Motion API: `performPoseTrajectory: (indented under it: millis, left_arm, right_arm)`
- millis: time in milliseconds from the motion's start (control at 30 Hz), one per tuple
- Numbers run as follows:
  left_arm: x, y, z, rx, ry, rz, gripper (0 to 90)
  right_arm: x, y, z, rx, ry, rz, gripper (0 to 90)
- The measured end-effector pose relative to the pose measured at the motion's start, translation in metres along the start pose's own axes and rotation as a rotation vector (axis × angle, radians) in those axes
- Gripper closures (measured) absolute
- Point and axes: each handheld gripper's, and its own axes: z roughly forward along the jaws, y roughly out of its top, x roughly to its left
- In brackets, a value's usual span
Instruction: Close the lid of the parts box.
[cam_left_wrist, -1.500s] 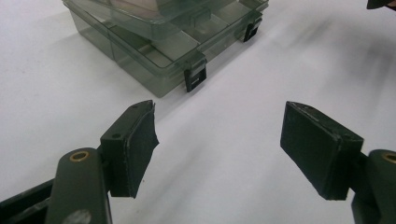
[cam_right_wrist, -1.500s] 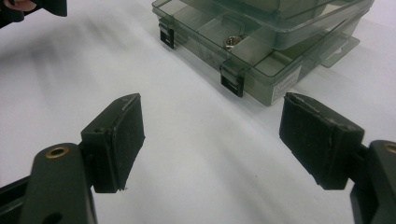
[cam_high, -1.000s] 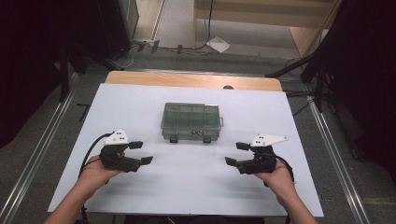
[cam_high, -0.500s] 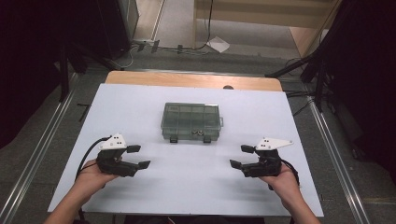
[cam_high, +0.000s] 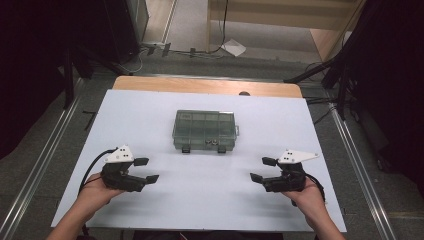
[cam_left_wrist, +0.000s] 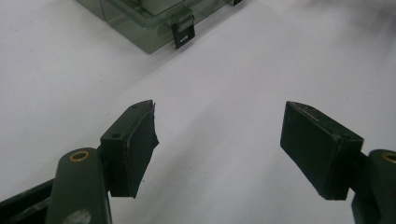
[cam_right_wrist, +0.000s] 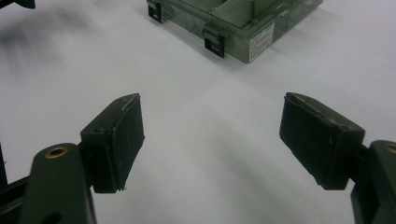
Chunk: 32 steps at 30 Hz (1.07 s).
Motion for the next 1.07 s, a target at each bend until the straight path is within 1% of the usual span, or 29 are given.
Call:
performPoseTrajectory:
  millis: [67, 267, 400, 467, 567, 800, 867, 1067]
  left_arm:
    - [0.0, -0.0001, 0.0, 0.0, 0.001, -0.001, 26.8]
    - [0.0007, -0.0012, 0.0002, -0.002, -0.001, -0.007, 26.8]
    - [0.0007, -0.0011, 0.0008, 0.001, -0.003, -0.001, 26.8]
    - [0.0008, -0.0012, 0.0007, 0.0, -0.006, -0.003, 26.8]
    - [0.0009, -0.0012, 0.0007, 0.0, -0.006, -0.003, 26.8]
    - [0.0006, -0.0013, 0.0009, 0.005, -0.005, -0.002, 26.8]
    - [0.0001, -0.0013, 0.0009, 0.0, -0.005, -0.001, 26.8]
    - [0.0009, -0.0015, 0.0017, 0.002, -0.006, -0.005, 26.8]
  right_arm:
    - [-0.0004, -0.0007, -0.0004, -0.006, 0.0, 0.0, 22.9]
    - [-0.0002, -0.0025, -0.0022, 0.002, -0.006, -0.003, 22.9]
    - [-0.0009, -0.004, -0.0044, 0.001, -0.012, -0.001, 23.0]
    - [-0.0009, -0.0042, -0.0049, -0.002, -0.01, 0.005, 22.9]
    - [-0.0014, -0.0037, -0.0047, -0.008, -0.009, -0.001, 22.9]
    - [-0.0008, -0.0032, -0.0046, -0.002, -0.006, 0.001, 23.0]
    - [-0.0002, -0.0034, -0.0044, 0.0, -0.007, 0.006, 22.9]
    - [-0.0012, -0.003, -0.0043, -0.004, -0.007, 0.002, 22.9]
